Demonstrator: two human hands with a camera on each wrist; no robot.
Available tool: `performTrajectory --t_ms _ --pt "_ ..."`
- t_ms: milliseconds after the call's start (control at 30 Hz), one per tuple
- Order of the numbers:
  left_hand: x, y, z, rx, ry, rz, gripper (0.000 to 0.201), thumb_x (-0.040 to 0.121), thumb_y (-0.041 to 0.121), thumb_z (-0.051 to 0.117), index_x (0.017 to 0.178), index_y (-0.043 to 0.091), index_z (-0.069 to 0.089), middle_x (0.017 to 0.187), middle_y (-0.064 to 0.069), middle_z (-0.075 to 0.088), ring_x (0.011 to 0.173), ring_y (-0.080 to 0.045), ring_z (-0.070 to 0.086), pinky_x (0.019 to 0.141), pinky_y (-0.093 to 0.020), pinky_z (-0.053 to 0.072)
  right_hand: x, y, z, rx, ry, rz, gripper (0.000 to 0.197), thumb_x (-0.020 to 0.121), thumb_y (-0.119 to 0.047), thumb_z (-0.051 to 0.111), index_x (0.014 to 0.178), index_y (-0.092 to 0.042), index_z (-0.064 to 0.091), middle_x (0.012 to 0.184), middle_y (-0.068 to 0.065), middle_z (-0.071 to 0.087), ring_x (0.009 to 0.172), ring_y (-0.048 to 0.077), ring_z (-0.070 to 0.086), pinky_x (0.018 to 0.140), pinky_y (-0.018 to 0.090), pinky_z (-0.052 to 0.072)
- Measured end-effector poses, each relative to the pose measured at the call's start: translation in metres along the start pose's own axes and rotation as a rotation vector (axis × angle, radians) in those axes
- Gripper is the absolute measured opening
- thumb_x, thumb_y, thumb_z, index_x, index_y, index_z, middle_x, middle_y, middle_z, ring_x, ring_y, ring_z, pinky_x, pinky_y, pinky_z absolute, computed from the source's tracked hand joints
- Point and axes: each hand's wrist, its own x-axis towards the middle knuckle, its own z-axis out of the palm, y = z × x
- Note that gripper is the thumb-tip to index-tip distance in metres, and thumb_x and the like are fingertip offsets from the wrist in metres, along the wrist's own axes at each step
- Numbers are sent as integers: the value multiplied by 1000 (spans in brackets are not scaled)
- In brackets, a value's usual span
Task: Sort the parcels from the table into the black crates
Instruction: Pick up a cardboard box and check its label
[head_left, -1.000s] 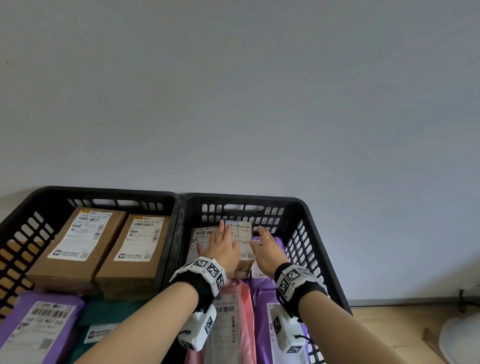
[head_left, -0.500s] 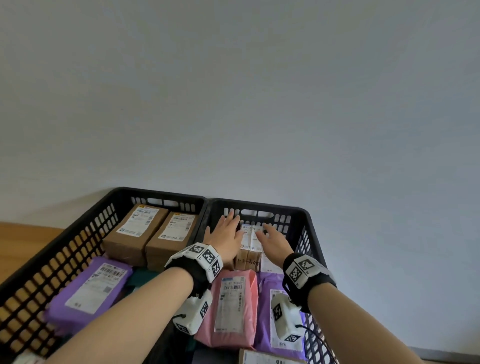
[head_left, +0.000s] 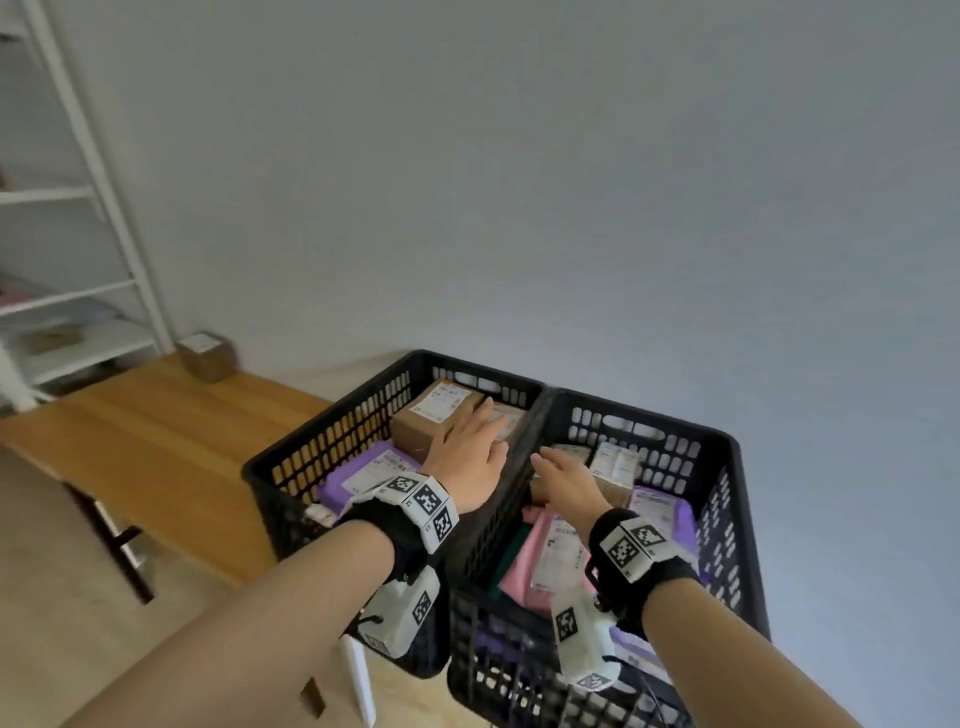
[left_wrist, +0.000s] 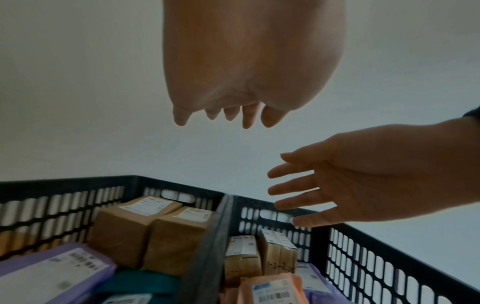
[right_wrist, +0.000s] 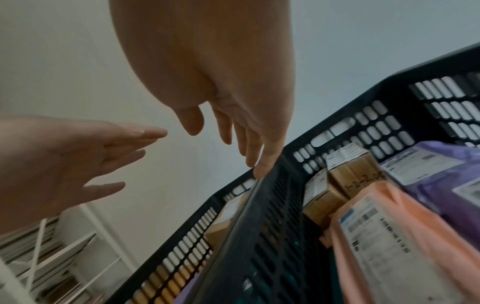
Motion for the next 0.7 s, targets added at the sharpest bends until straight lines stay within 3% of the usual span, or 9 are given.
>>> performTrajectory --t_ms 133,367,500,700 --pt "-36 -42 -26 -16 36 -107 47 103 30 27 149 25 22 160 5 1 147 -17 -3 117 -52 9 -8 -20 46 -4 -77 -38 48 101 -29 44 144 -9 38 145 9 43 133 23 41 110 40 36" --pt "-84 -137 -66 4 72 -251 47 103 31 25 149 23 23 160 5 0 147 -16 -1 117 -50 11 -6 -53 151 -15 -139 -56 44 100 -28 44 139 -7 45 137 10 49 127 26 47 108 43 38" --pt "-112 -207 -95 12 84 -277 47 103 33 26 149 23 25 160 3 1 147 -19 2 116 -46 20 -2 -76 233 -13 -165 -77 43 101 -30 41 135 -4 48 133 15 53 118 25 51 106 43 39" --pt "-159 -327 -133 63 20 -355 48 103 37 25 150 25 22 160 4 -3 147 -18 -1 117 -51 14 -4 -103 369 21 -219 -67 46 101 -36 39 137 -7 46 136 9 50 125 28 48 105 44 41"
